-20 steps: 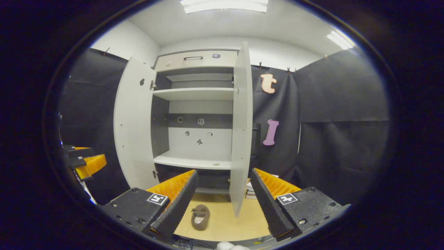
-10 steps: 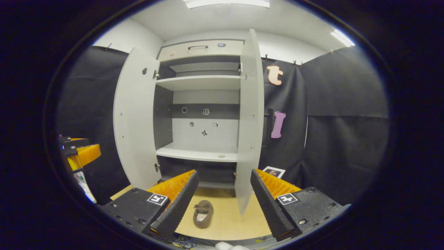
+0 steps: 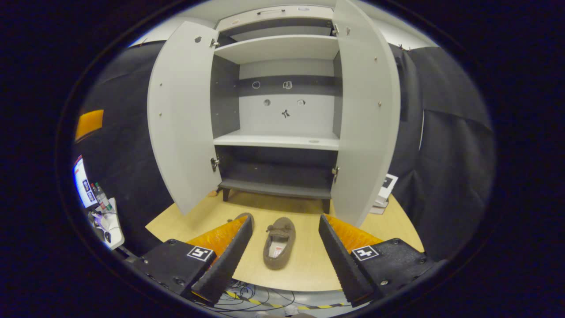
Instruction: Grab one shoe with the right hand and put it into the shoe cabinet, grab the other shoe with the left hand and put it into the shoe cabinet; then close the right door with the right hand and the left door with the left hand.
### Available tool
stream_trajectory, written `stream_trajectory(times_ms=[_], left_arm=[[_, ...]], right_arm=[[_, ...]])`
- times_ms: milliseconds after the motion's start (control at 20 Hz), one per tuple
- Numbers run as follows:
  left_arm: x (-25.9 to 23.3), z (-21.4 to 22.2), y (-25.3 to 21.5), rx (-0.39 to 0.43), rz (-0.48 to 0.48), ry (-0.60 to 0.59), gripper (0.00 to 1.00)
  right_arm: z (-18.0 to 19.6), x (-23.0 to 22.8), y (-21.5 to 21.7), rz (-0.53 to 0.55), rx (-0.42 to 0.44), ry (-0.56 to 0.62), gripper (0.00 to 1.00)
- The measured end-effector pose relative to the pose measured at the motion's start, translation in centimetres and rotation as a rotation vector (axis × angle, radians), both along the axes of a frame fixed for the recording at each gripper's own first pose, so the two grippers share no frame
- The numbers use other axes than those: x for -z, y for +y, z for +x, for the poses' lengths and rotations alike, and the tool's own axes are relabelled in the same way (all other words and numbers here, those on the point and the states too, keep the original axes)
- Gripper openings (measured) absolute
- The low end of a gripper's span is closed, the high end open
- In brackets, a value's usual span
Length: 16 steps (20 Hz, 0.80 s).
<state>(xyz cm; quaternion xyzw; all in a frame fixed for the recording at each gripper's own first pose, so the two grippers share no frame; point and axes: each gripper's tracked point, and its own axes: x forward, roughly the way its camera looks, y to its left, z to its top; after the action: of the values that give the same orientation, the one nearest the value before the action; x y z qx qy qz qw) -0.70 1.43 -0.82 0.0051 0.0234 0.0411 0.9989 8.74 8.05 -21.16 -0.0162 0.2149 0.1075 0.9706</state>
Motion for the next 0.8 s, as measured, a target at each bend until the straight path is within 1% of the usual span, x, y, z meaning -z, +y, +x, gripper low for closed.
stream_trajectory(times_ms=[50, 250, 300, 450, 500, 600, 800], left_arm=[[0.2, -0.1, 0.1, -0.009, 0.003, 0.01, 0.95], [0.6, -0.2, 0.2, -0.049, 0.004, 0.04, 0.96], [0.8, -0.3, 0.2, -0.056, -0.004, 0.046, 0.96], [0.7, -0.3, 0.5, -0.088, -0.008, 0.05, 0.96], [0.8, -0.2, 0.6, -0.099, -0.006, 0.05, 0.95], [0.8, -0.2, 1.0, -0.121, 0.0, 0.055, 0.95], [1.0, 1.0, 1.8, -0.168, 0.007, 0.084, 0.96]], right_arm=[[0.4, 2.0, 0.5, 0.0, -0.016, 0.04, 0.99], [2.2, 9.4, 3.2, 0.02, -0.065, 0.202, 0.98], [2.8, 10.9, 3.8, 0.033, -0.071, 0.227, 0.97], [4.6, 15.1, 4.5, 0.015, -0.068, 0.294, 0.94], [5.4, 16.1, 4.7, 0.007, -0.064, 0.307, 0.92], [6.7, 18.0, 4.9, -0.017, -0.058, 0.33, 0.93], [9.5, 21.2, 6.2, -0.038, -0.062, 0.367, 0.91]])
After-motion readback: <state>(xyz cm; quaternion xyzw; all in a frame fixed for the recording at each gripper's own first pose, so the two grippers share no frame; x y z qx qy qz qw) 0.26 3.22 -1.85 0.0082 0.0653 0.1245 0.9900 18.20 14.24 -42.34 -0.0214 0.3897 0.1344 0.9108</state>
